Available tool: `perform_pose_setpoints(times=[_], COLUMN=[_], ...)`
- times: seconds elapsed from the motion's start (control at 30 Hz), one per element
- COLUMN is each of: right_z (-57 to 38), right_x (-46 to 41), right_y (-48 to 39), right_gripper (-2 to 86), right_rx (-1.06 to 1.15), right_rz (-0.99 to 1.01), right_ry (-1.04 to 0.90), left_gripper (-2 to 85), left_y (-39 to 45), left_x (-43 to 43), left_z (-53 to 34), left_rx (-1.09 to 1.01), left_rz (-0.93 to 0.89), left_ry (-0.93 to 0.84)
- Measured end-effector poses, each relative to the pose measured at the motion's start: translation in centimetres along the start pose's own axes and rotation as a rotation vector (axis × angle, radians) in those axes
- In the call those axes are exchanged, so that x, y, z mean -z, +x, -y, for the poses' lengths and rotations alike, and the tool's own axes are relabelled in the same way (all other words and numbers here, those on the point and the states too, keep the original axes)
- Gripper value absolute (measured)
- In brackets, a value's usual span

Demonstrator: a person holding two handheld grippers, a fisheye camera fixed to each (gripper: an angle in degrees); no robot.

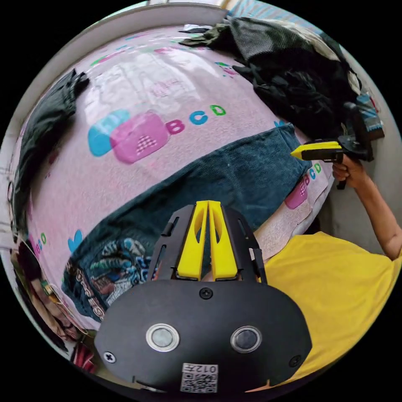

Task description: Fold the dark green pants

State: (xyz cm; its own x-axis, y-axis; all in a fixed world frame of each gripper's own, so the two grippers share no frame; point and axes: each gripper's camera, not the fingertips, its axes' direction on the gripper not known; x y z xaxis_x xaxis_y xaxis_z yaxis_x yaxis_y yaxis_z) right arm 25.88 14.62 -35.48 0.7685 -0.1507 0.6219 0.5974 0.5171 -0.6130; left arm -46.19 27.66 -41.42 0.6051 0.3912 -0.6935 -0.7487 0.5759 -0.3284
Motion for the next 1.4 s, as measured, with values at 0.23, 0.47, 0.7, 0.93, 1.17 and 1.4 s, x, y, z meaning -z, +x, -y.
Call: perform_pose_setpoints(times=[0.23,0.47,0.7,0.93,1.17,1.4], right_z=[6.8,11.5,13.6,16.3,18.7,22.8], right_x=[-7.0,-13.4,-16.1,-19.6,-19.6,-23.9], right_y=[-6.9,-10.1,-11.2,-14.9,-15.6,-22.2], right_gripper=[0.2,0.1,-0.1,0.2,0.3,0.1], right_rx=[0.062,0.081,0.062,0.127,0.039,0.175], right_rz=[0.015,-0.077,-0.087,-0.200,-0.088,-0.162], right_ry=[-0.052,-0.110,-0.146,-0.218,-0.194,-0.165], left_gripper=[-0.1,-0.1,-0.2,-0.2,-0.1,-0.1], left_y=[0.3,-2.6,-7.9,-11.5,-11.9,-11.1], left_x=[-3.1,-2.5,1.3,1.0,4.0,4.0], left_z=[2.6,1.5,-1.4,-1.9,-3.3,-1.6], left_rx=[0.013,0.135,0.306,0.378,0.362,0.263], left_rz=[0.025,-0.130,-0.059,-0.116,-0.141,-0.094], left_ry=[-0.121,-0.072,0.017,0.000,0.059,-0.001])
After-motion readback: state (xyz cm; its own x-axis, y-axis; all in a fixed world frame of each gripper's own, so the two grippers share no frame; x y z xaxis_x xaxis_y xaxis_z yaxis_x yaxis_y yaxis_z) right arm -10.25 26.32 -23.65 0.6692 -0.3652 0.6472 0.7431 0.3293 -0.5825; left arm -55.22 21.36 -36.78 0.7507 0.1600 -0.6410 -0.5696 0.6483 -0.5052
